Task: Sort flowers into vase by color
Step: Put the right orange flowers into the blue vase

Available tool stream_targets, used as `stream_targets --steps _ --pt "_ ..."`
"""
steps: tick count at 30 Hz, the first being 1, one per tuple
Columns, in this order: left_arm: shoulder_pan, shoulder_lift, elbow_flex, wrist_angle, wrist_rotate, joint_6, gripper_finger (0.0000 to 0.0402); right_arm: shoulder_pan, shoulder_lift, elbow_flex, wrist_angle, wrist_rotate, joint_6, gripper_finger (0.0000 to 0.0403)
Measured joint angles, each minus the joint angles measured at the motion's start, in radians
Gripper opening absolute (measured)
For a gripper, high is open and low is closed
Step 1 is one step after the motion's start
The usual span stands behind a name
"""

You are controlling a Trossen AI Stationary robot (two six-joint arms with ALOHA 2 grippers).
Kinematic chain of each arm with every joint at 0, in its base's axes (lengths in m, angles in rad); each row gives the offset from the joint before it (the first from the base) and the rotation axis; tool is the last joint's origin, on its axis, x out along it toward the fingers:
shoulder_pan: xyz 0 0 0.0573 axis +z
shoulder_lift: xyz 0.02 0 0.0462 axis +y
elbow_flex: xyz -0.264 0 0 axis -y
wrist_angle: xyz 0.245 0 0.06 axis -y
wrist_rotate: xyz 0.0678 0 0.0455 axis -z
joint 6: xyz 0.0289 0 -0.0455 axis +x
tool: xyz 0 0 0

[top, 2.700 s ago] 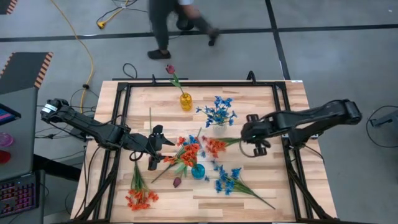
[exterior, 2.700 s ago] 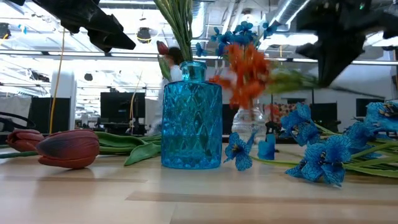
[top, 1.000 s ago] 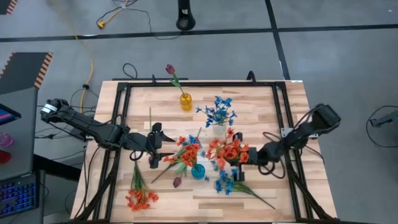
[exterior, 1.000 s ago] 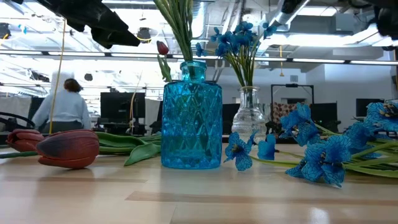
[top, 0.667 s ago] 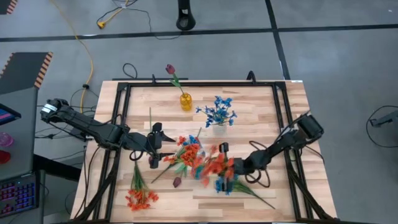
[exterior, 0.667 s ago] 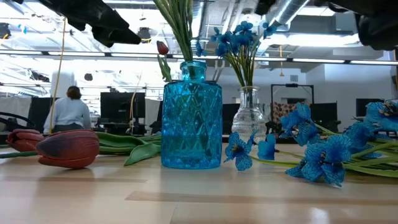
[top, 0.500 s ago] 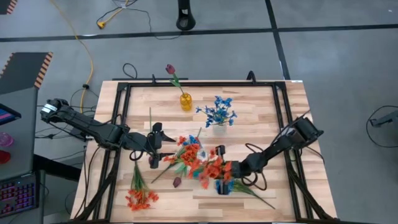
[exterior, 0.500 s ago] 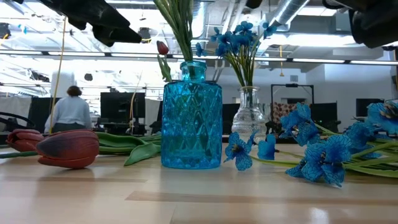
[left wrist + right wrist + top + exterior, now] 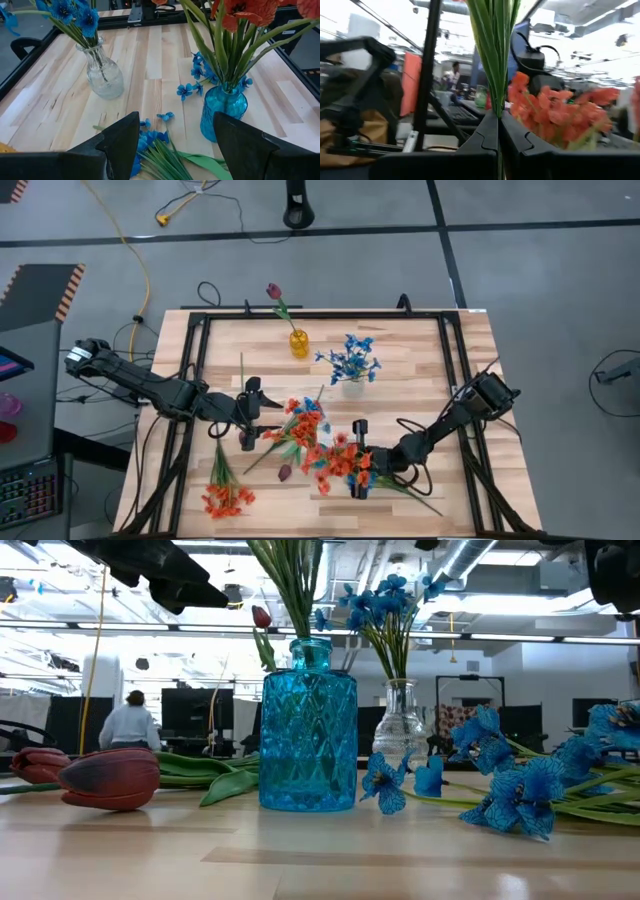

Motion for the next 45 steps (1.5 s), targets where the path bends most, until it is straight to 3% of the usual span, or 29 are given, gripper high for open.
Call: stream_targets --steps 24,45 --pt "0.000 0.000 0.000 -0.001 0.001 0.000 0.0242 -0.029 0.000 0.000 -0.177 0.090 0.062 0.0035" --pt "0.000 0.000 0.000 -0.002 0.003 0.000 0.0242 -0.050 0.000 -0.001 -0.450 0.092 0.059 0.0040"
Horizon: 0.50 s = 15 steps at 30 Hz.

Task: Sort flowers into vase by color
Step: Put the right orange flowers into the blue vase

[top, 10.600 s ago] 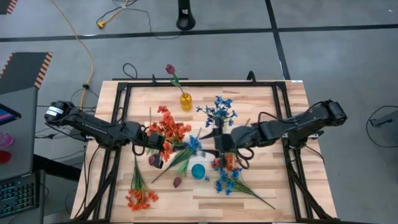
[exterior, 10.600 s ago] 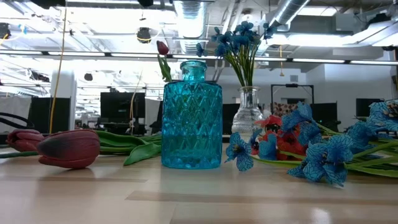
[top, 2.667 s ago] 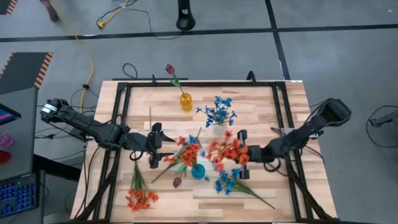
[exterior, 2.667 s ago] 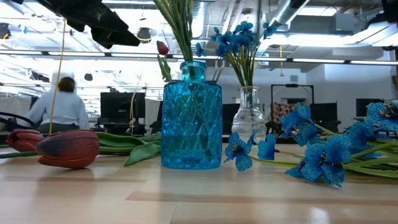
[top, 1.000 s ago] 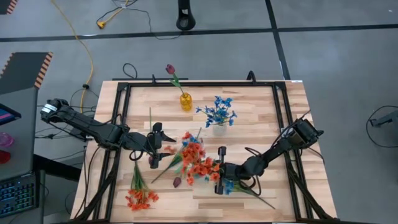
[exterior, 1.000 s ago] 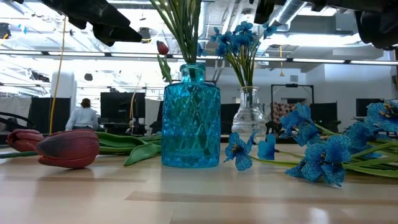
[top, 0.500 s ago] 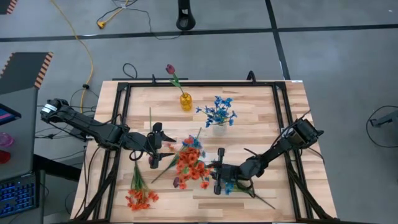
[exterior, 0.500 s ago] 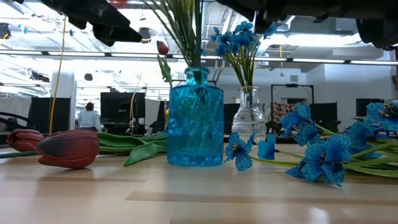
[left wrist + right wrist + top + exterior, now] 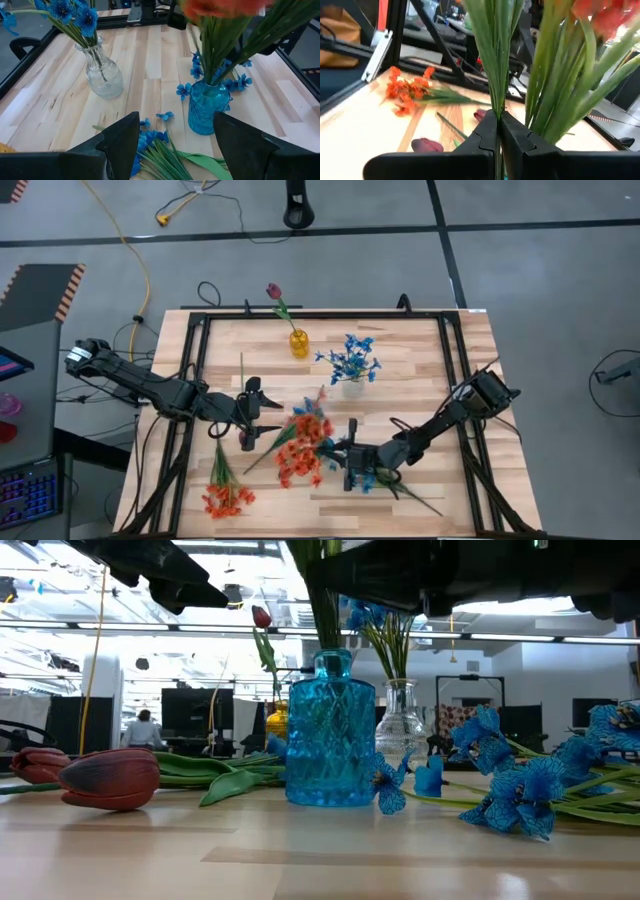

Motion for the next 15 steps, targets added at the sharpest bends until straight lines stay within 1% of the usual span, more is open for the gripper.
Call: stream_targets --steps 10,15 --pt "0.000 0.000 0.000 0.000 0.002 0.000 0.0242 0.000 0.000 0.000 0.007 0.000 0.001 0.0043" --pt "0.000 0.000 0.000 0.000 0.002 0.000 0.0242 0.000 0.000 0.000 0.007 0.000 0.003 0.0072"
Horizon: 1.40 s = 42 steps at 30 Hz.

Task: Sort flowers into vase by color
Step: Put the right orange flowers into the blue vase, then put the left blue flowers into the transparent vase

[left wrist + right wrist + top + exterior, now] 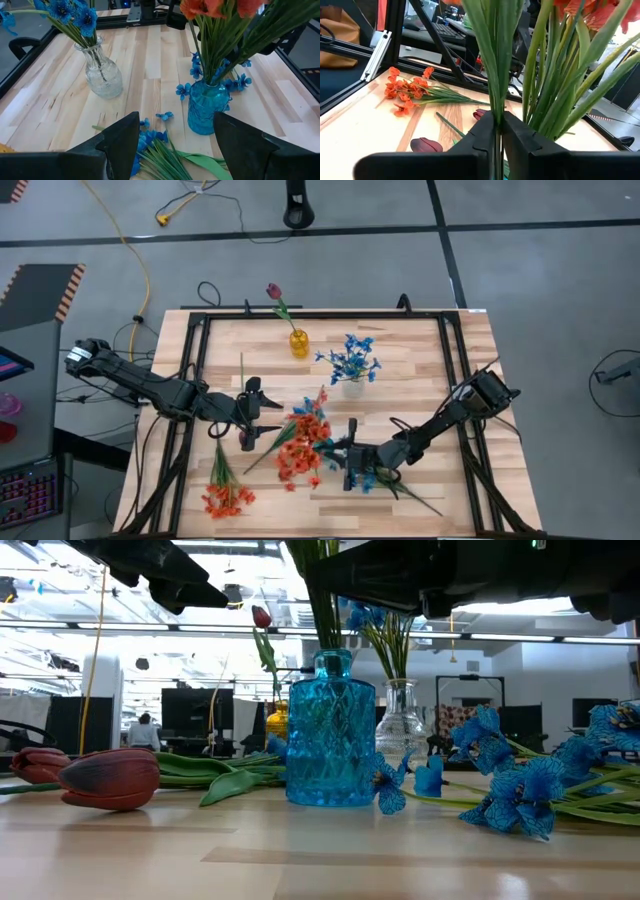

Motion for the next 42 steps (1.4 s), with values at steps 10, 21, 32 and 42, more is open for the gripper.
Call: stream_targets --steps 10,21,32,42 --pt "0.000 0.000 0.000 0.000 0.000 0.000 0.0242 0.003 -0.002 0.000 -0.003 0.004 0.005 0.0161" --pt "0.000 0.000 0.000 0.000 0.001 0.000 0.0242 0.003 -0.171 0.001 -0.359 0.025 0.240 0.0205" --pt "0.000 0.000 0.000 -0.014 0.001 -0.009 0.0242 0.018 -0.410 0.001 -0.914 0.024 0.470 0.0208" --pt "0.000 0.010 0.000 -0.110 0.001 -0.173 0.0242 0.018 -0.495 0.001 -1.126 0.024 0.551 0.0207"
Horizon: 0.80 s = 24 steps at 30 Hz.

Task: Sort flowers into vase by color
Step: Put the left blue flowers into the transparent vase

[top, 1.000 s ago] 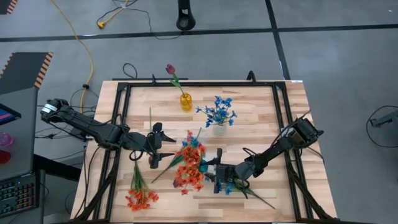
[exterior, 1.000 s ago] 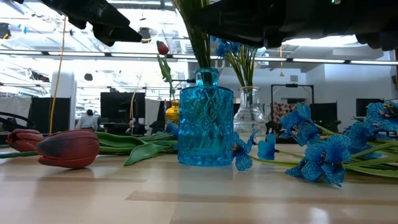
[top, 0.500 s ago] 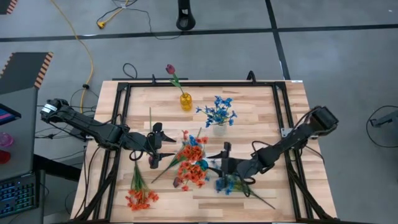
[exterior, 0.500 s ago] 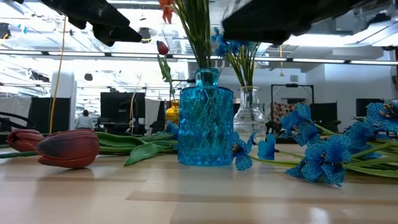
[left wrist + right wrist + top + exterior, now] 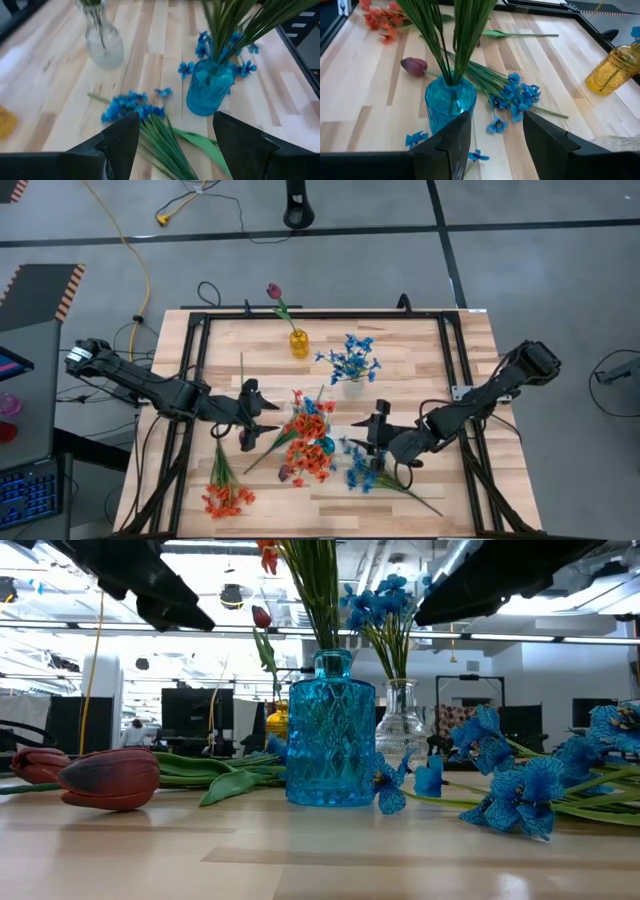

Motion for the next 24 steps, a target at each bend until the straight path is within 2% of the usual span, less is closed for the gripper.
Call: stream_targets --steps 24 --pt "0.000 0.397 0.000 -0.001 -0.005 -0.214 0.0242 0.000 0.004 0.000 -0.006 -0.003 -0.001 0.0206"
